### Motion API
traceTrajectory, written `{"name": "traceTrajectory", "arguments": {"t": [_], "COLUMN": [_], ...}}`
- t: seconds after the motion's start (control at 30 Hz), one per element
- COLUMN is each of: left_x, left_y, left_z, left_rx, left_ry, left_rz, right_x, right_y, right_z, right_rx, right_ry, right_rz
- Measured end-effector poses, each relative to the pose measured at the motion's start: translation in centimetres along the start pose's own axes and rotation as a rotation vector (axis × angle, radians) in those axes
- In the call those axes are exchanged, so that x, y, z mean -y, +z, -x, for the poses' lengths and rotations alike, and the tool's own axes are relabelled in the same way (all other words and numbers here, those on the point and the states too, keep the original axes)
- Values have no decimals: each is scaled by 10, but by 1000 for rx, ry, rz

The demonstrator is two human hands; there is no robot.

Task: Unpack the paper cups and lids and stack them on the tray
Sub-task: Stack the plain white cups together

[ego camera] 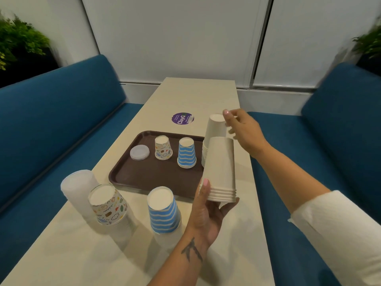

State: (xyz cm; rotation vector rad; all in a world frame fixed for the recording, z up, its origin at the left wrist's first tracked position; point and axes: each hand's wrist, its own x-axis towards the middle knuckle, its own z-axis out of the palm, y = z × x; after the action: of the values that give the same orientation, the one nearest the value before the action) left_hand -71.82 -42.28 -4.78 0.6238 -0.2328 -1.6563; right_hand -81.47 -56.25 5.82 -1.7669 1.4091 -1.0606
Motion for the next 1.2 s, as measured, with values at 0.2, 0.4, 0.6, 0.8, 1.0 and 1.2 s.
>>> {"name": "traceTrajectory", "arguments": {"t": [0.2,0.4,0.6,0.8,1.0,1.2], "left_x": [2,6,11,16,19,17], "left_y": [11,12,12,11,3,-2], "left_z": [1,6,11,14,14,11], "left_rx": [8,-7,-38,-44,-42,-46], "left_ry": [36,93,53,36,11,8], "left_rz": [4,28,35,7,11,19], "right_x": [5,6,3,8,11,22], "right_y": [-4,-6,-9,-21,-39,-48], "right_z": [31,35,37,30,8,-16], "right_rx": [335,246,235,181,185,93], "right_ry": [165,162,168,160,154,134], "right_rz": [-175,-259,-259,-265,-274,-326]}}
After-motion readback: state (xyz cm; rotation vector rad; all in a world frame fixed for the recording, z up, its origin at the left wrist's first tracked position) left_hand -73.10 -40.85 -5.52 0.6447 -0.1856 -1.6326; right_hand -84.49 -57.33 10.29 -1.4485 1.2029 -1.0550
